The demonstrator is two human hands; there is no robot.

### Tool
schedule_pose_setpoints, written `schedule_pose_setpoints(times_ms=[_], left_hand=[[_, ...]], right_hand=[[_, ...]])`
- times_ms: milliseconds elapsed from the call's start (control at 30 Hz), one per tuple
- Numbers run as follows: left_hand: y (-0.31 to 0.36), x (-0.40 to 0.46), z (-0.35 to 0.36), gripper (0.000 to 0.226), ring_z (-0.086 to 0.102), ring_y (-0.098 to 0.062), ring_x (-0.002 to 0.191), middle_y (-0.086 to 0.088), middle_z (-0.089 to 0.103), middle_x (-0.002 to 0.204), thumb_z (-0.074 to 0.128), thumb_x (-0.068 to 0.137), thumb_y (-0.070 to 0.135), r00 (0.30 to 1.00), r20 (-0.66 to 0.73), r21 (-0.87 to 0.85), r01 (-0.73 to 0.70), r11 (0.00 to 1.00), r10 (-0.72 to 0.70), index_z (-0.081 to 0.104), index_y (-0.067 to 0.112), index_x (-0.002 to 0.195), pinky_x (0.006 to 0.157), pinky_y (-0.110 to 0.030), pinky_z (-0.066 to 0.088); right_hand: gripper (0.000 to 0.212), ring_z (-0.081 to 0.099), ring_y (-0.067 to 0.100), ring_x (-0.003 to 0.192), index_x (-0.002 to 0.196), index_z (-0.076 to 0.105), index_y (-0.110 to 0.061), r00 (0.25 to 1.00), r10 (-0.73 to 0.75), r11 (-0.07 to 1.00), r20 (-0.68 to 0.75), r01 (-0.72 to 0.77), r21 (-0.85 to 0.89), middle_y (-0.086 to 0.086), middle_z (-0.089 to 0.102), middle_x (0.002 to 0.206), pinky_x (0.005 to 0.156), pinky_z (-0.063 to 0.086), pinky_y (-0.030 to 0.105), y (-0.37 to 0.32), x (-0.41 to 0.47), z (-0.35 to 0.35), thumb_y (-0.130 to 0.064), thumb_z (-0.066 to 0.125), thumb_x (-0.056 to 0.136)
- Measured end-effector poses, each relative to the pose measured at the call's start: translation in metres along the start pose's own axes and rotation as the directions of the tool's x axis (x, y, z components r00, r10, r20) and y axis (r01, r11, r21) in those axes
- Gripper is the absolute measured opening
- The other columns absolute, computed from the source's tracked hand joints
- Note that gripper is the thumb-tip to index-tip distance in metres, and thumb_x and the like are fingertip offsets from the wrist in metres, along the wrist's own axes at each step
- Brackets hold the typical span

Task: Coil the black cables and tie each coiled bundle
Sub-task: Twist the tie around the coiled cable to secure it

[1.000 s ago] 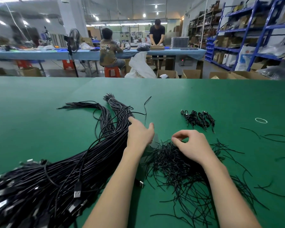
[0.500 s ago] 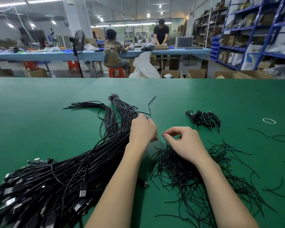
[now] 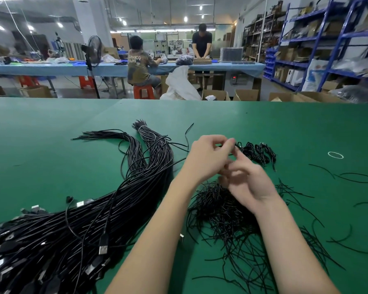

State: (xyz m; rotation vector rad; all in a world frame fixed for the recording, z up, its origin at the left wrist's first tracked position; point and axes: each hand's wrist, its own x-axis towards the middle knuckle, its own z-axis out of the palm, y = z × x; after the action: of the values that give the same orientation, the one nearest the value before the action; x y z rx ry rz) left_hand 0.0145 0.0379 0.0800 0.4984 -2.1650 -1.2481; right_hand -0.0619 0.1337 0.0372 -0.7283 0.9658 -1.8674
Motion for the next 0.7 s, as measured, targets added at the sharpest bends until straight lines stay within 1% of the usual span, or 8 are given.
schedule_pose_setpoints(times_ms=[67, 167, 233, 333, 400, 500, 600, 700], left_hand=[[-0.002, 0.001, 0.0, 0.02, 0.065, -0.017, 0.058, 0.0, 0.072, 0.069, 0.057, 0.098, 0.032, 1.0, 0.024, -0.103, 0.013, 0.995, -0.01, 0.074, 0.023, 0.095, 0.066, -0.032, 0.056], [-0.004, -0.002, 0.001, 0.012, 0.044, -0.011, 0.045, 0.009, 0.055, 0.054, 0.058, 0.099, 0.029, 0.991, 0.129, -0.225, 0.053, 0.973, -0.024, 0.061, 0.026, 0.111, 0.046, -0.018, 0.035], [-0.004, -0.003, -0.003, 0.009, 0.037, -0.01, 0.043, 0.009, 0.05, 0.054, 0.058, 0.1, 0.032, 0.97, 0.23, -0.357, 0.155, 0.921, -0.074, 0.053, 0.025, 0.1, 0.041, -0.017, 0.026], [-0.006, -0.005, -0.017, 0.036, 0.051, -0.012, 0.051, 0.007, 0.058, 0.059, 0.048, 0.101, 0.051, 0.855, 0.493, -0.203, 0.291, 0.935, -0.16, 0.058, 0.023, 0.081, 0.049, -0.021, 0.035], [-0.01, -0.007, -0.021, 0.058, 0.065, -0.014, 0.068, 0.001, 0.073, 0.077, 0.036, 0.1, 0.063, 0.77, 0.559, -0.051, 0.402, 0.914, -0.308, 0.067, 0.015, 0.092, 0.062, -0.025, 0.046], [-0.022, -0.001, -0.018, 0.063, 0.071, -0.018, 0.088, -0.004, 0.077, 0.102, 0.037, 0.1, 0.063, 0.844, 0.32, -0.195, 0.504, 0.842, -0.431, 0.064, 0.007, 0.115, 0.074, -0.028, 0.057], [-0.03, 0.007, -0.016, 0.051, 0.071, -0.021, 0.088, -0.007, 0.075, 0.098, 0.034, 0.107, 0.047, 0.863, 0.114, -0.614, 0.45, 0.648, -0.492, 0.065, 0.006, 0.104, 0.071, -0.027, 0.056], [-0.032, 0.008, -0.014, 0.044, 0.07, -0.019, 0.08, -0.004, 0.076, 0.083, 0.03, 0.109, 0.03, 0.859, 0.054, -0.812, 0.335, 0.479, -0.508, 0.065, 0.007, 0.095, 0.064, -0.024, 0.055]], right_hand=[[0.041, 0.063, 0.011, 0.076, 0.118, 0.066, -0.02, 1.0, -0.024, 0.995, -0.017, 0.026, 0.1, 0.001, 0.07, 0.105, 0.063, 0.043, 0.024, -0.008, 0.0, -0.004, -0.013, 0.061, 0.078], [0.017, 0.058, 0.012, 0.072, 0.106, 0.074, -0.023, 0.957, -0.05, 0.976, -0.287, 0.108, 0.191, -0.001, 0.068, 0.095, 0.057, 0.041, 0.022, -0.013, 0.005, -0.007, -0.029, 0.06, 0.098], [0.015, 0.061, 0.009, 0.066, 0.103, 0.072, -0.02, 0.898, -0.059, 0.94, -0.435, 0.197, 0.278, -0.002, 0.066, 0.085, 0.053, 0.048, 0.018, -0.019, 0.005, -0.011, -0.026, 0.058, 0.102], [0.014, 0.066, 0.009, 0.07, 0.101, 0.07, -0.011, 0.852, -0.083, 0.906, -0.516, 0.281, 0.318, 0.003, 0.064, 0.086, 0.06, 0.053, 0.014, -0.026, -0.001, -0.023, -0.017, 0.057, 0.104], [0.017, 0.065, 0.01, 0.071, 0.1, 0.068, -0.006, 0.849, -0.082, 0.905, -0.522, 0.282, 0.317, 0.005, 0.062, 0.088, 0.062, 0.054, 0.014, -0.032, -0.006, -0.029, -0.013, 0.054, 0.104], [0.019, 0.06, 0.01, 0.071, 0.104, 0.068, -0.001, 0.848, -0.066, 0.929, -0.525, 0.245, 0.279, 0.006, 0.059, 0.087, 0.061, 0.054, 0.014, -0.041, -0.011, -0.037, -0.008, 0.05, 0.103], [0.019, 0.062, 0.011, 0.07, 0.101, 0.068, 0.0, 0.782, -0.085, 0.959, -0.618, 0.233, 0.163, 0.007, 0.06, 0.089, 0.06, 0.055, 0.014, -0.047, -0.016, -0.05, -0.004, 0.05, 0.103], [0.019, 0.069, 0.012, 0.058, 0.089, 0.073, -0.007, 0.612, -0.245, 0.918, -0.752, -0.102, -0.382, 0.004, 0.072, 0.079, 0.054, 0.057, 0.025, -0.04, -0.022, -0.06, -0.018, 0.063, 0.1]])
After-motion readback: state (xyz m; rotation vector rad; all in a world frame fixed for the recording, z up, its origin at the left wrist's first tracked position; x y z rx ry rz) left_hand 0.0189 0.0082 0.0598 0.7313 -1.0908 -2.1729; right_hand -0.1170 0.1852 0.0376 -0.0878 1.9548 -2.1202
